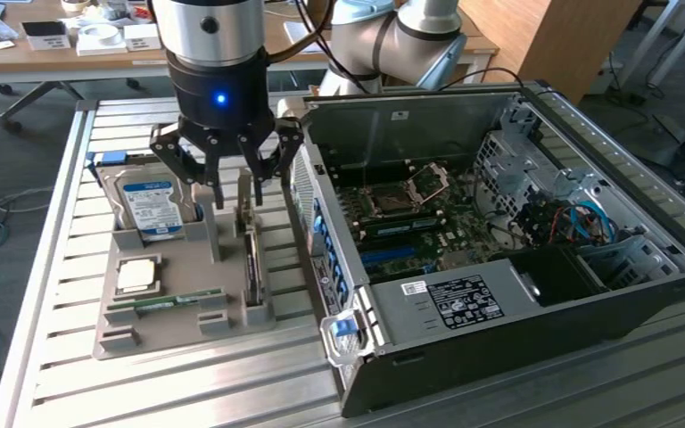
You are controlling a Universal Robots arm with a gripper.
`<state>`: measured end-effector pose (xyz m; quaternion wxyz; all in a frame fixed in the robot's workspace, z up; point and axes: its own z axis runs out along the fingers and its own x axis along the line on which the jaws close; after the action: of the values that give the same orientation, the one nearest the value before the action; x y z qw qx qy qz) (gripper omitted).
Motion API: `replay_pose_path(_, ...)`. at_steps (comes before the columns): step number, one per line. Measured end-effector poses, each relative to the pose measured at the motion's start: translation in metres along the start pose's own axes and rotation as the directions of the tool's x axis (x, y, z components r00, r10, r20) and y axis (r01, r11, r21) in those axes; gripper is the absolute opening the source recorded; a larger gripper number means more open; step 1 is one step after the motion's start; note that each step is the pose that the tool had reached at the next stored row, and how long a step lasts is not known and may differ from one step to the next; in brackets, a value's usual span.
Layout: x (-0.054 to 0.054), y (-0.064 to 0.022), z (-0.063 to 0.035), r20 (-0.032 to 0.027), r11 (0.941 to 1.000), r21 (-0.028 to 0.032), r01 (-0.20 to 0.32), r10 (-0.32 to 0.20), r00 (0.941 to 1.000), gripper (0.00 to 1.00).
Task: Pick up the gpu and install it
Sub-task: 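Pick up the gpu and move the gpu toward the slot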
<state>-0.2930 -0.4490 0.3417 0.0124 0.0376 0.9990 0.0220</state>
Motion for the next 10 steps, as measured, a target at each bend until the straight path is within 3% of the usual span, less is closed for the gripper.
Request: replay_pose_path(10, 0.0001, -0.0002, 0.0048, 0.0003, 1.0000, -0.0003, 0.000, 0.000, 1.0000, 0.47)
